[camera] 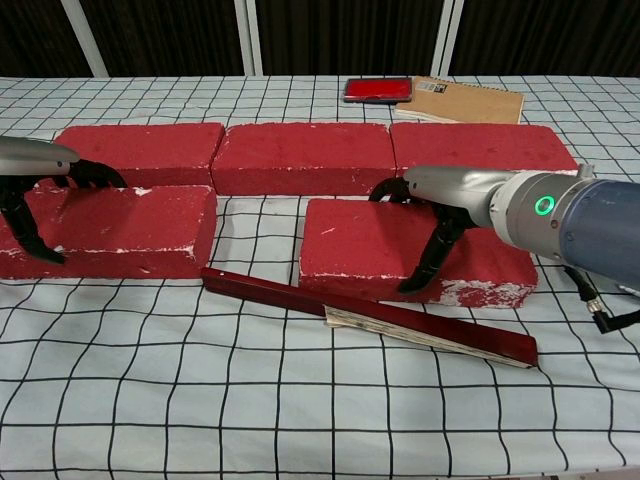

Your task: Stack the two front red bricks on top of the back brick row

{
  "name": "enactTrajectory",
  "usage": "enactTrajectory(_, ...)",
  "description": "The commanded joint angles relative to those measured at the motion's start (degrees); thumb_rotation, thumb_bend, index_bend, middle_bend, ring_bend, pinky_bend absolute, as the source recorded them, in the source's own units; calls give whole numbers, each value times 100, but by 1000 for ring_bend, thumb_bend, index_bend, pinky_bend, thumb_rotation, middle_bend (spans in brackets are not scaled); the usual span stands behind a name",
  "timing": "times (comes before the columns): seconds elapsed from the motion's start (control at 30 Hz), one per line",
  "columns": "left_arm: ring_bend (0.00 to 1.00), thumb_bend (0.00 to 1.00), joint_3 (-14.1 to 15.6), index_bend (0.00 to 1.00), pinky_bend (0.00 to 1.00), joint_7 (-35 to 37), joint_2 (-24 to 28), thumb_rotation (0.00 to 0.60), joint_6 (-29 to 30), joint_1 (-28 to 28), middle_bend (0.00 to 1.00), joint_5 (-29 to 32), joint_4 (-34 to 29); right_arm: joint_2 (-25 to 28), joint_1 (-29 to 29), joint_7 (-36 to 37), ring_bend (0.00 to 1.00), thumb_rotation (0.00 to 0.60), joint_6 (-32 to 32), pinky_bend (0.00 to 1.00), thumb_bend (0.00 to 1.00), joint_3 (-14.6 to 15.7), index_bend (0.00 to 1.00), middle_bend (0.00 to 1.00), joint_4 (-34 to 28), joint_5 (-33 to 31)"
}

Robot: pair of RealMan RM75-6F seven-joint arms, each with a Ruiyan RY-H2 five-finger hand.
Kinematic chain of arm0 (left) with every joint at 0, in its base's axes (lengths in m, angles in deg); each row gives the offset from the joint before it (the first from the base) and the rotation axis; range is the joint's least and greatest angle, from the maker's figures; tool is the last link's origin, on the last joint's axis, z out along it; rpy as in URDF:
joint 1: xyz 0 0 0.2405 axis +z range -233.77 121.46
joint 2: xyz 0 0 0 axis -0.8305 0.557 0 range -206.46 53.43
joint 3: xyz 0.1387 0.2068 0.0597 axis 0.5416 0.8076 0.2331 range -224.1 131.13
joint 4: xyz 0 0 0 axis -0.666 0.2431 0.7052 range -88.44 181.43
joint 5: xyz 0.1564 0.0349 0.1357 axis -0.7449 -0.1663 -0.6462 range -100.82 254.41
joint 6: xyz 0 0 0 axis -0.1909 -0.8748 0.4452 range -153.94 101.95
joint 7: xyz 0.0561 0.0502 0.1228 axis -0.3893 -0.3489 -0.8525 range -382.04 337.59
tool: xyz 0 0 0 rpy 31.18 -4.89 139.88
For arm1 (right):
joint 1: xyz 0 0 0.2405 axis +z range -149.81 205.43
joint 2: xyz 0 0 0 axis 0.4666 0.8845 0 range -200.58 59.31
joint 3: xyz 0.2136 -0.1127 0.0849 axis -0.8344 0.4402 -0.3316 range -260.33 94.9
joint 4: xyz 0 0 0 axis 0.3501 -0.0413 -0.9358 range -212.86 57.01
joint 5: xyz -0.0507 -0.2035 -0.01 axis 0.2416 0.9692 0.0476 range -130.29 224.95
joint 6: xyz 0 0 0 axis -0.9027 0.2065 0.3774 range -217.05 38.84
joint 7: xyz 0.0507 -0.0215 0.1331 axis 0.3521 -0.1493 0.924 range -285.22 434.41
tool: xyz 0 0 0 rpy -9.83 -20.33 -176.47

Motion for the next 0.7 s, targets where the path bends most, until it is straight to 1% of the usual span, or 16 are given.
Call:
enactTrajectory(0.03,117,225,0,123,240,-10,0,600,2,-6,195,1,-6,-5,-8,-6,351,600,-11,378,286,-6,222,296,17,12)
enactTrajectory(0.7,117,225,19,123,240,-81,-10,600,25,-32,195,61,-44,52,-76,27,352,600,-11,379,293,-63,228,303,-29,76)
